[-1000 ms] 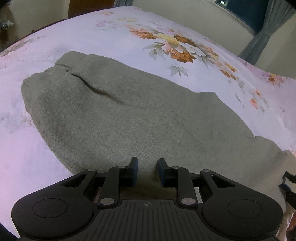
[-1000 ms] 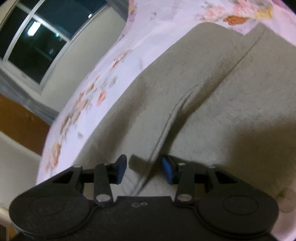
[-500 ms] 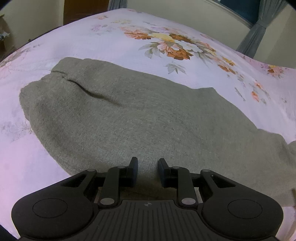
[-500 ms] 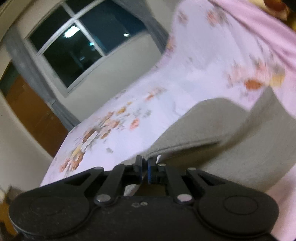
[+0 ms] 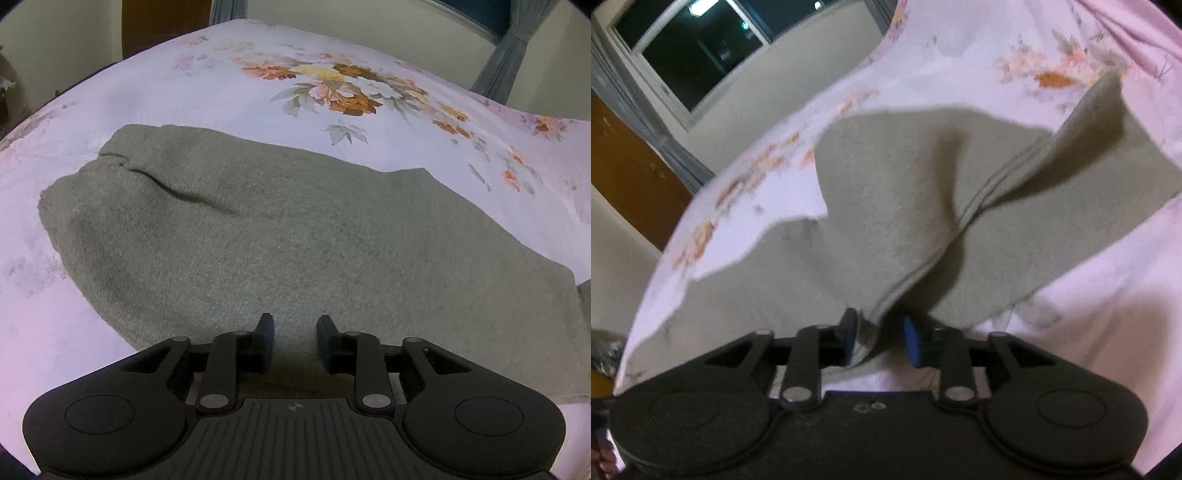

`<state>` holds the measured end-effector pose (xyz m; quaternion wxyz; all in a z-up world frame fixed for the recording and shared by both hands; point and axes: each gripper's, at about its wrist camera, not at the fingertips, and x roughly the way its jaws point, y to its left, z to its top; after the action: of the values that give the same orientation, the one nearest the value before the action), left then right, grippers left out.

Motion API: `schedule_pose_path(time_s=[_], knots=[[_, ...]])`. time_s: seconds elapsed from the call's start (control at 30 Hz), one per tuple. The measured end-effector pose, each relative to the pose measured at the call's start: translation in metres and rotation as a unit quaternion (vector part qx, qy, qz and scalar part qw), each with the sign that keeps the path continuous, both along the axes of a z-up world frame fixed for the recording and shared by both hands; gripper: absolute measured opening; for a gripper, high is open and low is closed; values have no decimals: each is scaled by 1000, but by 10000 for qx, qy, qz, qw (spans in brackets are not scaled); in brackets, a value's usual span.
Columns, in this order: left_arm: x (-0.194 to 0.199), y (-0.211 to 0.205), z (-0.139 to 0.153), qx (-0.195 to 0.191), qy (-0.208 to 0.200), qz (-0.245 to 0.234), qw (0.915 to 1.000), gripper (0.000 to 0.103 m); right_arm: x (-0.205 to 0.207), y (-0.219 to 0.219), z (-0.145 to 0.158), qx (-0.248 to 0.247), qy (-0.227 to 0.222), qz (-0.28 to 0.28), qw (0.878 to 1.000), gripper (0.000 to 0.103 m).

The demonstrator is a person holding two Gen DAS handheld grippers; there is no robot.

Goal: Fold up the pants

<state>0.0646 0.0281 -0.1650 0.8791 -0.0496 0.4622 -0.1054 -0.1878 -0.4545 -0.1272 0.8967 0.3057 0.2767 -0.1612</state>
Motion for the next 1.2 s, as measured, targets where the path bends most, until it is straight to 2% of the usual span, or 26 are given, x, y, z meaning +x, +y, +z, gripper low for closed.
schedule_pose_path(time_s=[0.03,0.1,0.13,0.2,0.33,0.37,0.53,0.63,0.7,0.8,0.93,1.0,1.07,1.2], knots=[[0,-1,0,-31,3,-13,10000,35,-2,-5,3,44,-83,-17,10000,37],[-1,-5,0,-7,-25,-77,10000,44,-5,-18,3,220,-188,-101,9995,54],[-2,-8,0,44,-49,-112,9999,46,-2,-26,-2,397,-246,-123,9988,58],[-3,-13,0,123,-103,-163,9997,52,0,-41,-11,999,-434,-117,9940,60],[-4,-17,0,187,-145,-185,9995,55,2,-60,-27,2023,-841,-365,9750,61],[-4,-17,-1,198,-148,-186,9995,55,2,-62,-25,2001,-854,-474,9749,61],[-3,-17,-1,224,-165,-188,9994,55,7,-76,-3,1095,-611,-942,9876,61],[-4,-18,-2,248,-187,-177,9994,56,9,-89,6,680,-410,-1253,9889,60],[-3,-19,-3,269,-199,-194,9993,57,17,-96,6,474,-116,-1463,9880,52],[-4,-20,-3,281,-212,-218,9991,59,25,-107,-3,534,156,-1540,9865,46],[-4,-21,-4,322,-229,-249,9989,59,40,-114,-3,562,50,-1534,9866,45],[-4,-22,-3,344,-222,-260,9988,60,42,-115,-1,536,202,-1533,9865,43],[-4,-21,-3,291,-207,-221,9991,60,33,-111,5,479,318,-1484,9872,45],[-4,-23,-4,357,-238,-255,9988,63,5,-95,21,356,228,-1285,9908,46]])
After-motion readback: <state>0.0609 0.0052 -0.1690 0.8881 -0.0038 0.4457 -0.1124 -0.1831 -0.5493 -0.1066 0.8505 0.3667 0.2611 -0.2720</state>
